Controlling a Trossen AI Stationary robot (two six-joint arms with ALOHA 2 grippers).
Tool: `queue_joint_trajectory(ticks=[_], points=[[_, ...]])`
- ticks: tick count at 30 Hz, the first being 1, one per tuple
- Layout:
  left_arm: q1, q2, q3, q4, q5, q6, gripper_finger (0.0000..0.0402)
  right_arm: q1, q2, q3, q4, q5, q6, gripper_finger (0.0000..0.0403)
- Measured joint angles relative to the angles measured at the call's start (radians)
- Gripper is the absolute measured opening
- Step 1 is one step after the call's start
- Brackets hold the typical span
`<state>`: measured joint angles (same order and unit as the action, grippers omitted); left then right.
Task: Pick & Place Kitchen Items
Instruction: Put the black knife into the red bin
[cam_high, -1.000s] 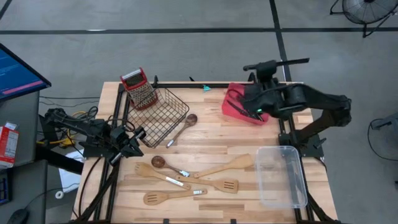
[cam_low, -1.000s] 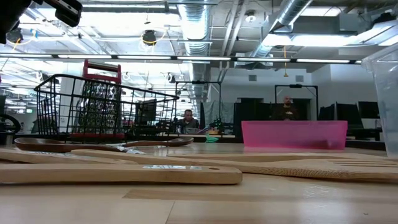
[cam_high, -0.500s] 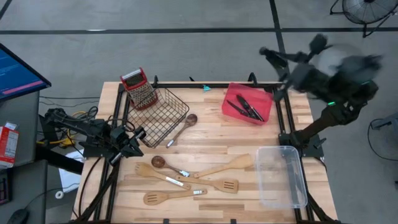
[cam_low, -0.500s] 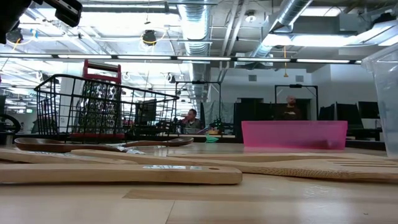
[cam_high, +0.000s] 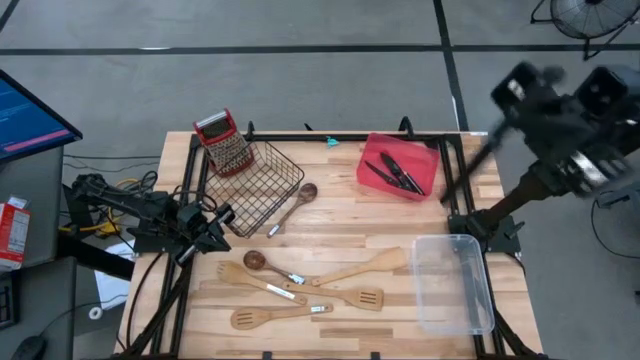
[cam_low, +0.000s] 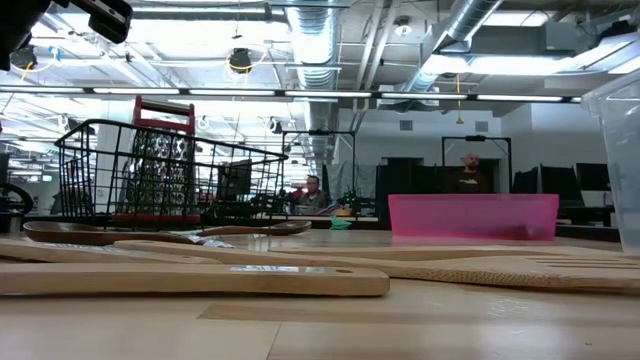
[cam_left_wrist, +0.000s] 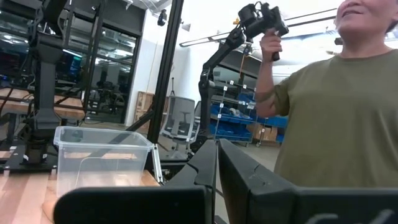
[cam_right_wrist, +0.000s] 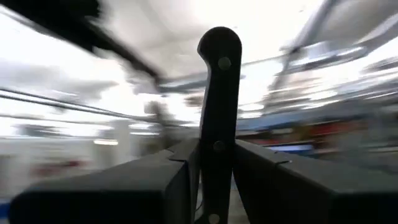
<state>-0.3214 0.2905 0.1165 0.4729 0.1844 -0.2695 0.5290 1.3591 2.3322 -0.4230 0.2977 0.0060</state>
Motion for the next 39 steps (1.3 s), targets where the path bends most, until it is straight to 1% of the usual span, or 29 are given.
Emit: queue_joint_trajectory(ticks=[4, 7, 8, 10, 12, 15, 19, 22, 25, 28, 32, 33, 37, 39], points=[[0.000, 0.000, 0.000, 0.000, 0.000, 0.000, 0.0002, 0.040, 0.004, -0.002, -0.042, -0.239, 0.120, 0.0078], [0.000, 0.000, 0.000, 0.000, 0.000, 0.000, 0.0002, 0.074, 0.011, 0.000, -0.129, -0.402, 0.148, 0.0080], [0.000, 0.000, 0.000, 0.000, 0.000, 0.000, 0.0002, 0.087, 0.015, 0.000, -0.173, -0.443, 0.149, 0.0081], [0.000, 0.000, 0.000, 0.000, 0.000, 0.000, 0.0002, 0.125, 0.029, 0.000, -0.253, -0.461, 0.162, 0.0081], [0.000, 0.000, 0.000, 0.000, 0.000, 0.000, 0.0002, 0.162, 0.044, -0.001, -0.328, -0.441, 0.196, 0.0081], [0.000, 0.000, 0.000, 0.000, 0.000, 0.000, 0.0002, 0.192, 0.076, -0.002, -0.443, -0.359, 0.228, 0.0081], [0.000, 0.000, 0.000, 0.000, 0.000, 0.000, 0.0002, 0.193, 0.129, 0.000, -0.590, -0.297, 0.284, 0.0081], [0.000, 0.000, 0.000, 0.000, 0.000, 0.000, 0.0002, 0.178, 0.180, -0.002, -0.708, -0.236, 0.295, 0.0078], [0.000, 0.000, 0.000, 0.000, 0.000, 0.000, 0.0002, 0.153, 0.218, -0.002, -0.878, -0.157, 0.354, 0.0077], [0.000, 0.000, 0.000, 0.000, 0.000, 0.000, 0.0002, 0.101, 0.258, -0.002, -1.017, -0.106, 0.444, 0.0077], [0.000, 0.000, 0.000, 0.000, 0.000, 0.000, 0.0002, 0.014, 0.308, -0.002, -1.152, -0.056, 0.507, 0.0077], [0.000, 0.000, 0.000, 0.000, 0.000, 0.000, 0.0002, -0.012, 0.318, -0.002, -1.153, -0.035, 0.504, 0.0077], [0.000, 0.000, 0.000, 0.000, 0.000, 0.000, 0.0002, -0.109, 0.340, -0.002, -1.142, 0.059, 0.411, 0.0079], [0.000, 0.000, 0.000, 0.000, 0.000, 0.000, 0.0002, -0.184, 0.356, 0.002, -1.147, 0.106, 0.373, 0.0079]])
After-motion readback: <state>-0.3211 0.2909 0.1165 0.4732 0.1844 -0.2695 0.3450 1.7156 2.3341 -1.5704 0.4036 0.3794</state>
